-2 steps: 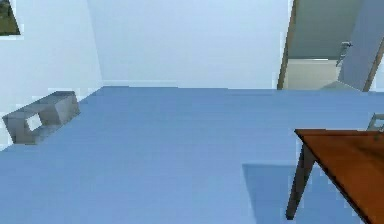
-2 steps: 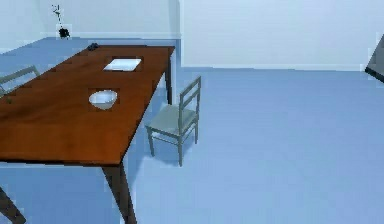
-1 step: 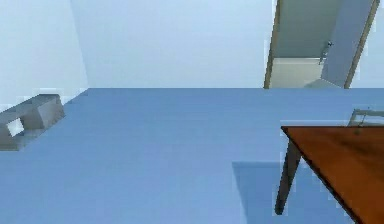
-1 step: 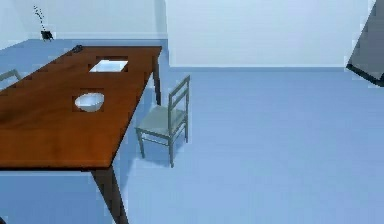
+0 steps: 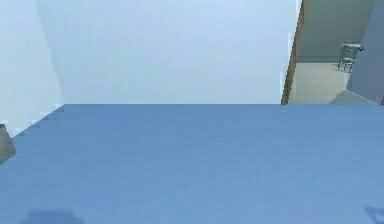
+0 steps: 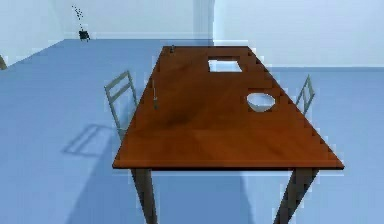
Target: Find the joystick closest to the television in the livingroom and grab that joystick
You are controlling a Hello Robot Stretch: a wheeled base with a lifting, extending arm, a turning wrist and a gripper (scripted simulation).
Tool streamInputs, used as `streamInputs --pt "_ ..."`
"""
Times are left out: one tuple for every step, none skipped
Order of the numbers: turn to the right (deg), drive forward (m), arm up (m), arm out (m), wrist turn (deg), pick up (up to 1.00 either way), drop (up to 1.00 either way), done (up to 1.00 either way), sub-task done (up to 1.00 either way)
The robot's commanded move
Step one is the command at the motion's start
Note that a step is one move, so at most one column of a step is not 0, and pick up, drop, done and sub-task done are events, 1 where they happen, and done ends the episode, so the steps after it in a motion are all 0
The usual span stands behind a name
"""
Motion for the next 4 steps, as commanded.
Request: streamInputs --pt "0.0 0.5 0.0 0.0 0.0 0.0 0.0 0.0 0.0" --pt "39.0 0.0 0.0 0.0 0.0 0.0 0.0 0.0 0.0" --pt "0.0 1.0 0.0 0.0 0.0 0.0 0.0 0.0 0.0" --pt "0.0 1.0 0.0 0.0 0.0 0.0 0.0 0.0 0.0"
